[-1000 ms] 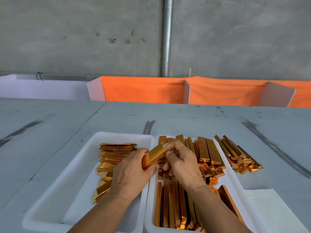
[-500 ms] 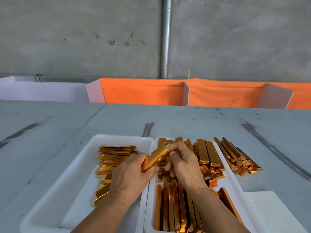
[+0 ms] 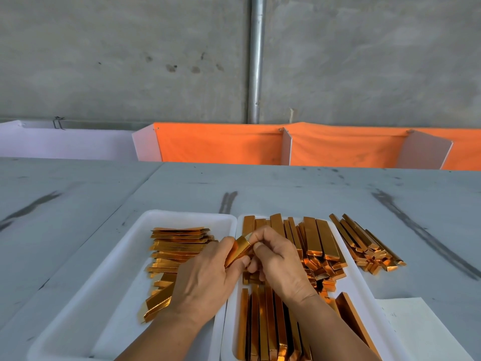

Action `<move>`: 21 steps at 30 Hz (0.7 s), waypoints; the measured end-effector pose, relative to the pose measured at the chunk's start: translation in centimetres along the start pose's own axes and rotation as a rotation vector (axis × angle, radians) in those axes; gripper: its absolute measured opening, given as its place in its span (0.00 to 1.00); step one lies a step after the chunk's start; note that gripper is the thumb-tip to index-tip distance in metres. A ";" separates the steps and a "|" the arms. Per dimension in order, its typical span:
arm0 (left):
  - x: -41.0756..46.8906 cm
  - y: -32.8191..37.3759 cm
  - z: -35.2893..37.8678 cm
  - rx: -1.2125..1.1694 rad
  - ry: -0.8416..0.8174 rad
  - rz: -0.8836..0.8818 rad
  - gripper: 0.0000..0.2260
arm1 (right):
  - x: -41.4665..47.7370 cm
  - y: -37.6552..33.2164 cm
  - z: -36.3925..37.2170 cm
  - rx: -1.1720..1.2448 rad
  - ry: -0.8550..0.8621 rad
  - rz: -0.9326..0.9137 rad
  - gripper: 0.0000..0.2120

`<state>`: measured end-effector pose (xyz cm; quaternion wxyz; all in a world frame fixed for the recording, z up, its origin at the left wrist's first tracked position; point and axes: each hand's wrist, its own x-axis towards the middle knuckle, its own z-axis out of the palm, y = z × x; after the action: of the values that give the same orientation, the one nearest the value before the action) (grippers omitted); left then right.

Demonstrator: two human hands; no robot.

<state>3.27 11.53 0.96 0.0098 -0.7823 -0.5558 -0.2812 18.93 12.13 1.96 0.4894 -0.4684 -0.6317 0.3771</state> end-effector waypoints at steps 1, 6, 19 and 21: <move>0.0 -0.1 0.0 0.005 0.002 0.006 0.14 | 0.0 0.0 0.0 0.009 0.001 0.002 0.19; 0.0 -0.3 0.1 -0.020 0.002 0.035 0.17 | 0.1 0.2 -0.1 0.038 0.006 0.031 0.17; -0.1 -0.3 0.1 0.008 0.009 0.049 0.21 | 0.1 0.1 0.0 0.021 0.039 0.066 0.11; -0.1 -0.2 0.1 0.017 0.013 0.045 0.22 | 0.2 0.2 0.0 0.023 0.052 0.052 0.09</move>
<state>3.07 11.56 0.78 0.0265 -0.7927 -0.5402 -0.2813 18.92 12.34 1.85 0.5011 -0.4884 -0.6020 0.3846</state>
